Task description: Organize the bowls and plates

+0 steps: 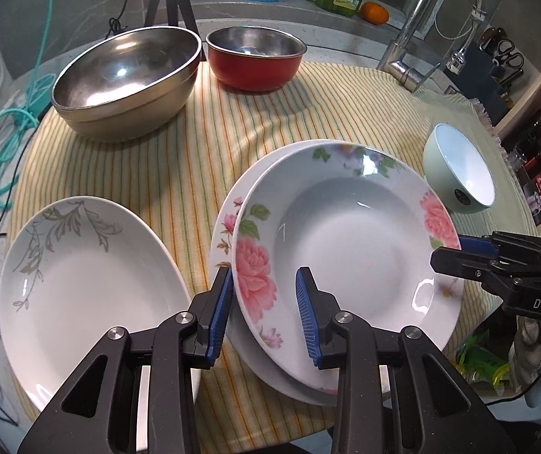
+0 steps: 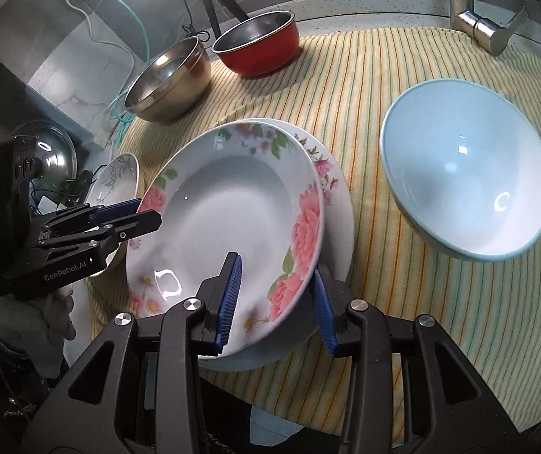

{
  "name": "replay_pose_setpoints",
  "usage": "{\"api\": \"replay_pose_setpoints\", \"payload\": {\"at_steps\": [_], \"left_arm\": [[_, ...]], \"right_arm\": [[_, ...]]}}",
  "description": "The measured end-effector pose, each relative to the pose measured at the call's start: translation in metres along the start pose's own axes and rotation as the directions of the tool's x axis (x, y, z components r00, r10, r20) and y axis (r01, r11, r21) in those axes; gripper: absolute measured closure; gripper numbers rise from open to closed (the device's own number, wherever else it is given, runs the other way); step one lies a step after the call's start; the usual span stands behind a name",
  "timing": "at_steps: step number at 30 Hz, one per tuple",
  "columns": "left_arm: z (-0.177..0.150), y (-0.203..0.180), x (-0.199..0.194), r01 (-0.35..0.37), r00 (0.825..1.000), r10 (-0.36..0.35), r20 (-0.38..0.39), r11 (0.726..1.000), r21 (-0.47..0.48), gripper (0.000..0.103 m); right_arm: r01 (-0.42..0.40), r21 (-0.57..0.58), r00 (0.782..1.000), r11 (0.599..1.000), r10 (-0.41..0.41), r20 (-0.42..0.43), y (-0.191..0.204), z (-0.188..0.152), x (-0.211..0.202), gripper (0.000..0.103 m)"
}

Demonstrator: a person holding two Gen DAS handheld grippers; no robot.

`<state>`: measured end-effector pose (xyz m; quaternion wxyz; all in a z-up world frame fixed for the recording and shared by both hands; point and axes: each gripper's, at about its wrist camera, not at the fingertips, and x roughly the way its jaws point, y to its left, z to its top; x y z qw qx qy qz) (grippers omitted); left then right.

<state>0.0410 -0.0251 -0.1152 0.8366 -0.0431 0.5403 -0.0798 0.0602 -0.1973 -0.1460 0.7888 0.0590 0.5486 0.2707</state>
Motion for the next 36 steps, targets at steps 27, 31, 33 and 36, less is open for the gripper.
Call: {"api": "replay_pose_setpoints", "payload": {"at_steps": [27,31,33,36], "left_arm": [[-0.014,0.046,-0.042,0.053,0.996,-0.036,0.086,0.979,-0.197,0.070],[-0.026,0.068,-0.060,0.046,0.993,-0.014,0.119,0.962,-0.270,0.069],[-0.033,0.080,-0.068,0.036,0.991,0.005,0.133,0.951,-0.307,0.069],[-0.046,0.099,-0.079,0.015,0.988,0.043,0.150,0.931,-0.365,0.069]], "right_arm": [[0.033,-0.039,0.998,0.999,-0.031,0.053,0.017,0.014,-0.027,0.055],[-0.003,-0.079,0.998,0.997,0.007,0.057,0.035,0.023,-0.025,0.050],[-0.018,-0.106,0.998,0.994,0.024,0.053,0.045,0.028,-0.022,0.050],[-0.062,-0.132,0.997,0.989,0.066,0.028,0.062,0.035,-0.013,0.050]]}}
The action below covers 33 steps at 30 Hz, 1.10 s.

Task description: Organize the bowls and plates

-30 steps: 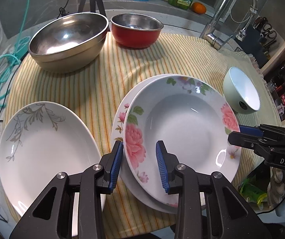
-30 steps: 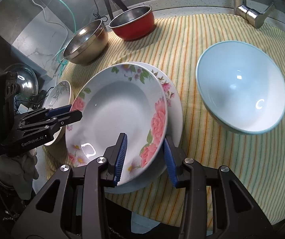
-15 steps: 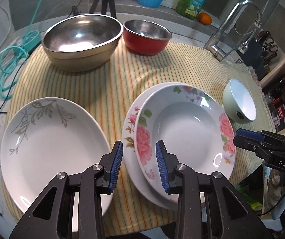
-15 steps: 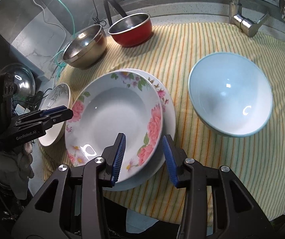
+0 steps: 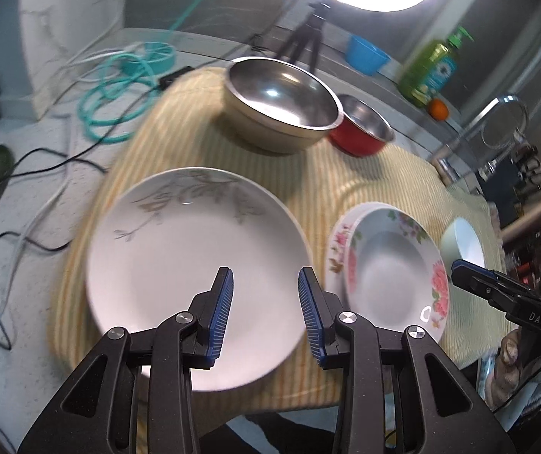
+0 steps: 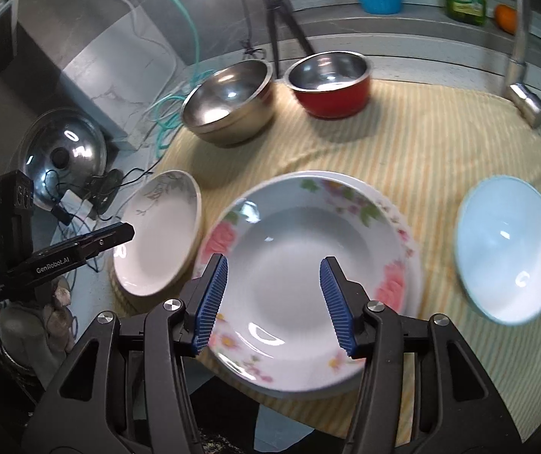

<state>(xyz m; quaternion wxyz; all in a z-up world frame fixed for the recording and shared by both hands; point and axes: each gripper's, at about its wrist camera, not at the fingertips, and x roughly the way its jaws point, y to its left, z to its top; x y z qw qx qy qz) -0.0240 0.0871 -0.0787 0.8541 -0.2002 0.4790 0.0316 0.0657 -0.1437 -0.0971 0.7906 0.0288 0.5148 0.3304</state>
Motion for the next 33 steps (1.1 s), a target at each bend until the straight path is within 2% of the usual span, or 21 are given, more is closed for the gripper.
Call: {"api": "replay_pose_setpoints", "payload": {"at_steps": [11,17,24,33], "left_arm": [[-0.019,0.068,-0.023,-0.098,0.993,0.106,0.042,0.982,-0.164,0.069],[-0.026,0.088,-0.015,-0.105,0.993,0.112,0.021,0.971,-0.215,0.069],[-0.026,0.098,-0.002,-0.089,0.996,0.093,0.003,0.966,-0.243,0.069],[-0.027,0.108,0.007,-0.067,0.998,0.065,-0.013,0.962,-0.263,0.071]], "right_arm": [[-0.075,-0.118,0.994,0.990,0.065,-0.085,0.061,0.029,0.057,0.050],[-0.100,-0.125,0.988,0.987,0.083,-0.133,0.073,0.045,0.089,0.050],[-0.065,-0.162,0.981,0.985,0.033,-0.189,0.084,0.056,0.124,0.050],[-0.045,-0.170,0.967,0.984,0.000,-0.256,0.089,0.057,0.156,0.072]]}}
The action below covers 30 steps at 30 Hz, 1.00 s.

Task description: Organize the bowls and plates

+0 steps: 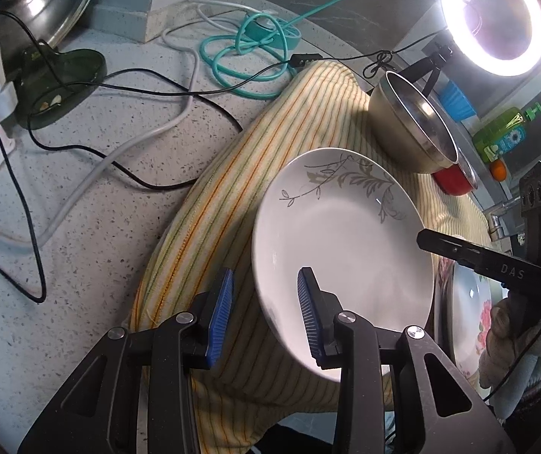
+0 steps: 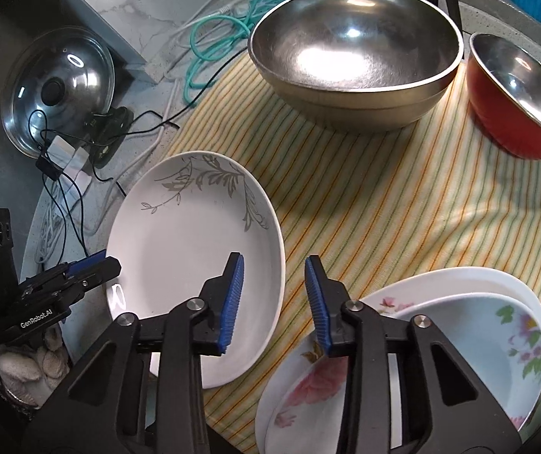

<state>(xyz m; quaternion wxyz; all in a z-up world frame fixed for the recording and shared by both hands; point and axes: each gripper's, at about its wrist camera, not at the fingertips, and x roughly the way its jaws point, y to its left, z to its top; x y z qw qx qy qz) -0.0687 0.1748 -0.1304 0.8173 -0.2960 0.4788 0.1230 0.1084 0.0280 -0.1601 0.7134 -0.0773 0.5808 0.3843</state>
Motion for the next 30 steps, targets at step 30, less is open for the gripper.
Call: {"api": "replay_pose_setpoints", "payload": {"at_steps": [30], "left_arm": [[0.016,-0.025,-0.011,0.028,0.999,-0.029,0.028,0.999,0.036,0.078]], "right_arm": [[-0.043,0.061,0.999,0.997,0.042,0.029,-0.008,-0.008,-0.022,0.087]]}}
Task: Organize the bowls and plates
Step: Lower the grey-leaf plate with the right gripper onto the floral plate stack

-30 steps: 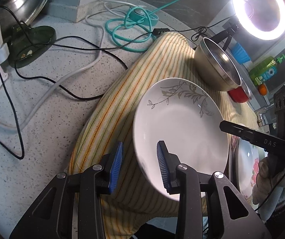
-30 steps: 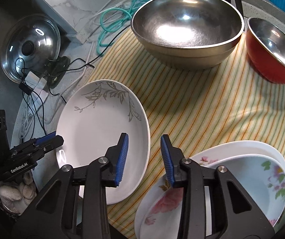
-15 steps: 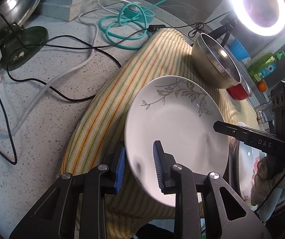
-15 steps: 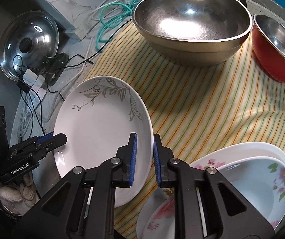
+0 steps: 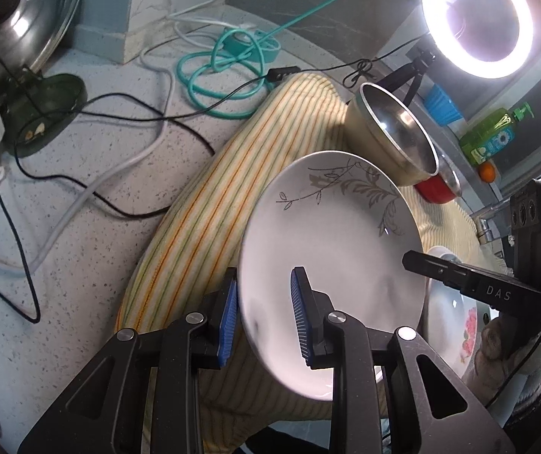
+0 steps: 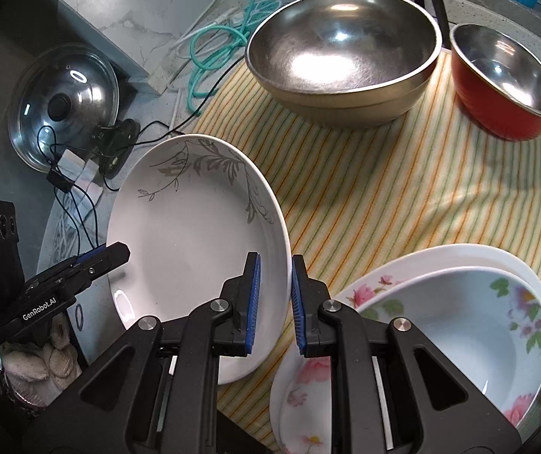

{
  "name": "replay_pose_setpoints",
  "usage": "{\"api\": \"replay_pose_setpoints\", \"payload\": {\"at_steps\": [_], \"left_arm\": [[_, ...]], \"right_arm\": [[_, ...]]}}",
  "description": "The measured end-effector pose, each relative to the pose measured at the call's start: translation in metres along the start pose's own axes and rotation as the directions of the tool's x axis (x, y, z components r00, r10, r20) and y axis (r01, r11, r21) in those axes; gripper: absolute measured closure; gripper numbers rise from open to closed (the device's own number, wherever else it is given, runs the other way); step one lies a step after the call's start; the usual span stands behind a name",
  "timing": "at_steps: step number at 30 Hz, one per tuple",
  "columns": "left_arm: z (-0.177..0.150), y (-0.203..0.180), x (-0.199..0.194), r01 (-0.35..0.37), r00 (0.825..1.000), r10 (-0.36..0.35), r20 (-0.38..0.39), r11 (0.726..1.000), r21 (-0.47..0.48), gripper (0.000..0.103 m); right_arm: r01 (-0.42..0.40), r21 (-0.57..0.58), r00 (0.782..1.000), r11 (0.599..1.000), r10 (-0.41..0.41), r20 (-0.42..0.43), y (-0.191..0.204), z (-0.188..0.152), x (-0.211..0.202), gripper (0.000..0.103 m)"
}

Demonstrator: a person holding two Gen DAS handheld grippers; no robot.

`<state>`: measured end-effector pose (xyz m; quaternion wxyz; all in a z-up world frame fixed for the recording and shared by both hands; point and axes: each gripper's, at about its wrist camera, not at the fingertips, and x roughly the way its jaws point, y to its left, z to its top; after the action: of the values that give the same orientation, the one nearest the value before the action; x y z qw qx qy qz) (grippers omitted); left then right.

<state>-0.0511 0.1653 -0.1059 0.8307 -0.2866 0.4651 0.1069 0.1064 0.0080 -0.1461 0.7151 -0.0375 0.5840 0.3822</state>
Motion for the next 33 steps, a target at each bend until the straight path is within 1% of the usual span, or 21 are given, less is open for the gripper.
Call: {"api": "replay_pose_setpoints", "payload": {"at_steps": [8,13,20,23,29,33], "left_arm": [[0.009,-0.030,-0.010,0.050,0.998,-0.052,0.026,0.997,0.061,0.078],[0.010,-0.057,-0.008,0.094,0.995,-0.097,0.017,0.989,0.112,0.078],[0.004,-0.097,0.006,0.156,0.988,-0.152,-0.032,0.969,0.191,0.078],[-0.001,-0.113,0.017,0.180,0.983,-0.170,-0.065,0.957,0.225,0.078],[-0.016,-0.140,0.034,0.211,0.975,-0.184,-0.122,0.938,0.276,0.078],[-0.021,-0.152,0.042,0.217,0.973,-0.179,-0.149,0.928,0.303,0.078]], "right_arm": [[-0.012,0.053,0.998,0.999,0.009,0.065,-0.018,-0.015,-0.045,0.087],[0.007,0.099,0.995,0.995,-0.017,0.100,-0.039,-0.032,-0.075,0.087],[0.047,0.186,0.989,0.981,-0.072,0.132,-0.074,-0.062,-0.107,0.087],[0.063,0.226,0.987,0.972,-0.094,0.133,-0.088,-0.077,-0.116,0.087],[0.093,0.296,0.983,0.951,-0.134,0.121,-0.115,-0.103,-0.125,0.087],[0.107,0.321,0.983,0.941,-0.149,0.111,-0.127,-0.114,-0.126,0.087]]}}
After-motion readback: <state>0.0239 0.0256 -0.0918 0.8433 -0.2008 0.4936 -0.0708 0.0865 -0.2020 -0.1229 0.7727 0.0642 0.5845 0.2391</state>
